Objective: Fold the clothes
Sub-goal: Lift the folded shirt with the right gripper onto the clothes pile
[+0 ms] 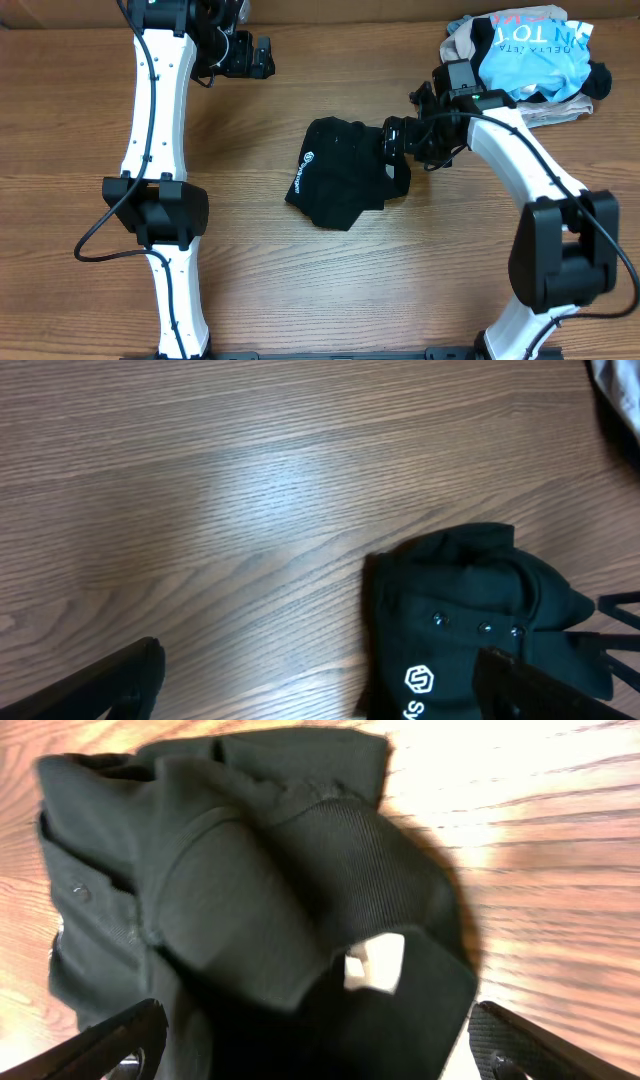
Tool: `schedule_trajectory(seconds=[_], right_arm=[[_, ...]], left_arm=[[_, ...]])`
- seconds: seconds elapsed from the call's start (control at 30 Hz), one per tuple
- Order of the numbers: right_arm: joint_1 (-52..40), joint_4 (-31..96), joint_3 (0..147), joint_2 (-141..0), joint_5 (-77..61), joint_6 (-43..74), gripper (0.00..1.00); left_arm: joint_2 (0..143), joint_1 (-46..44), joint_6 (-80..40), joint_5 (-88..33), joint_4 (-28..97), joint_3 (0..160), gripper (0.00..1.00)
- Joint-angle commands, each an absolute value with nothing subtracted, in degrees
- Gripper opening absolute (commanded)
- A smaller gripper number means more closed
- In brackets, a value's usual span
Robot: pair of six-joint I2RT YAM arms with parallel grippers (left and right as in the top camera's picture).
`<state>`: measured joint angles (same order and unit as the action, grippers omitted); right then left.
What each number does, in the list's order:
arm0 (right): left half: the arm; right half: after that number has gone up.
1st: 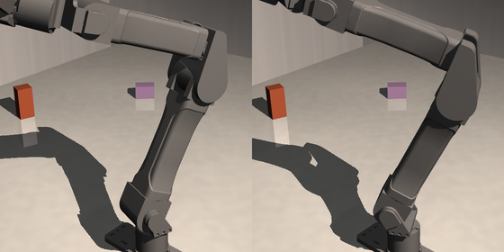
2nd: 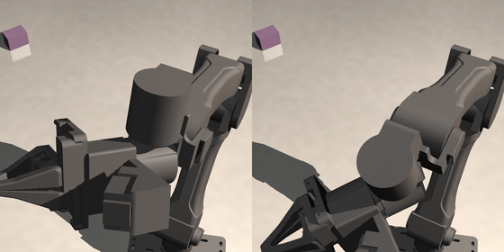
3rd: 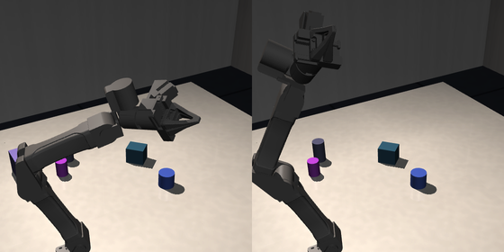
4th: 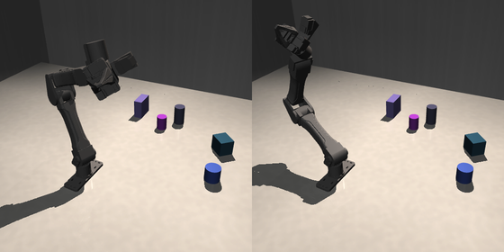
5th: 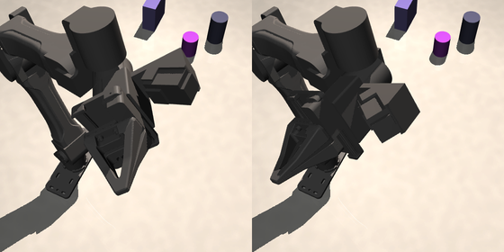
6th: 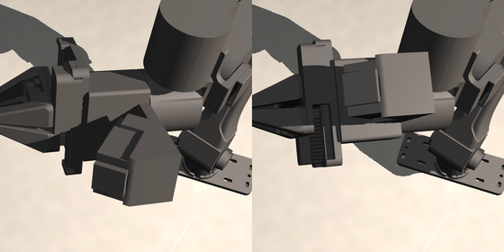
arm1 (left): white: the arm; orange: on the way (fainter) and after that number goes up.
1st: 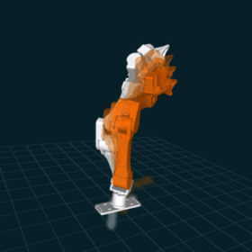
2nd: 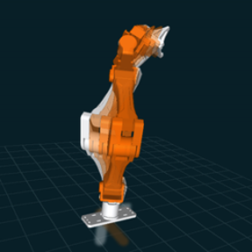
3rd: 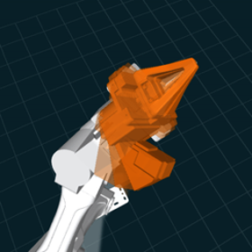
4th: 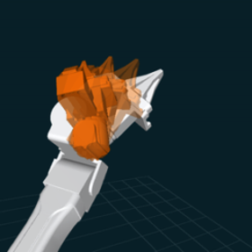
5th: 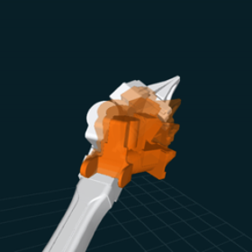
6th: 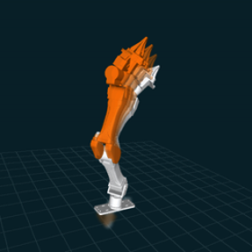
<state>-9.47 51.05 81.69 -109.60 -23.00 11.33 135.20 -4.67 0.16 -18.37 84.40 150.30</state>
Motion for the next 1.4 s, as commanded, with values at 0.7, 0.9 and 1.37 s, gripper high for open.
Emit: schedule_trajectory(seconds=[0.7,0.9,1.37], right_arm=[[-20.1,24.3,80.9,-124.6,-50.8,31.1,0.04],[-20.0,9.4,81.3,-124.3,-58.8,38.4,0.04],[-3.9,1.2,83.9,-109.9,-61.4,48.4,0.04]], left_arm=[[134.9,-4.8,1.3,-14.4,86.6,151.2,1.0],[134.9,-4.8,1.3,-14.4,86.6,151.2,1.0],[134.9,-4.8,1.3,-11.4,86.5,151.2,1.0]])
